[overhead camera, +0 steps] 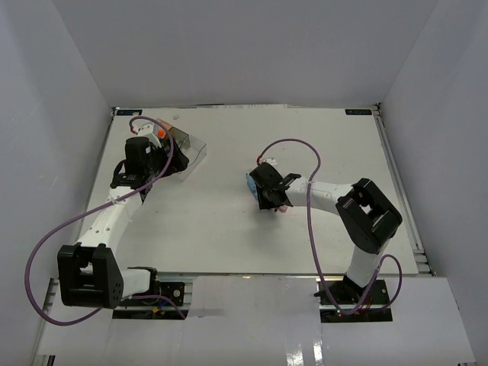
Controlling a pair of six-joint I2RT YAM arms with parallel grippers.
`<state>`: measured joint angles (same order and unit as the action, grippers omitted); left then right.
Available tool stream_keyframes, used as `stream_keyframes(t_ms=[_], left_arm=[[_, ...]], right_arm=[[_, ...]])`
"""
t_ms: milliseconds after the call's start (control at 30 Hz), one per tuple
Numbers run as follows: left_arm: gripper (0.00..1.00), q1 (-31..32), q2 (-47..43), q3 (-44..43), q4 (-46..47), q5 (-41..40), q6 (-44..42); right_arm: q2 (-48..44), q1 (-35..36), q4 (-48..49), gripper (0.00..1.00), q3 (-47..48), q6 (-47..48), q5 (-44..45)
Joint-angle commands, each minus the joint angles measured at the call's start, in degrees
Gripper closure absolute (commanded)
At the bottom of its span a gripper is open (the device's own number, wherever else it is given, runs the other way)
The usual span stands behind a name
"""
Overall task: Sort the stationery into containers
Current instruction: Pick up the pen from the center of the board.
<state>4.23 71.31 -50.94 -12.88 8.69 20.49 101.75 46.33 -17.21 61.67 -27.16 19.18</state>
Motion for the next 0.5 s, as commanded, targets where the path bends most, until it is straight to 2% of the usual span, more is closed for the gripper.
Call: stream_keyframes(t_ms=[0,233,467], left_arm=[[0.02,-0.27,-1.08,-0.65,0.58,1.51,0.6],[0.02,-0.27,-1.0,-0.65,0.75,1.95,0.87],[0.02,-0.27,-0.38,-0.21,2.69,5.37,1.66]], right_arm=[[0.81,0.26,0.07,0.6,0.91,-2.55,1.39],[1.69,0.34,-0.19,0.64,-0.23,-4.74,1.04],[-1.47,1.13,-0.98,0.8,-3.66,-7.21,2.7]])
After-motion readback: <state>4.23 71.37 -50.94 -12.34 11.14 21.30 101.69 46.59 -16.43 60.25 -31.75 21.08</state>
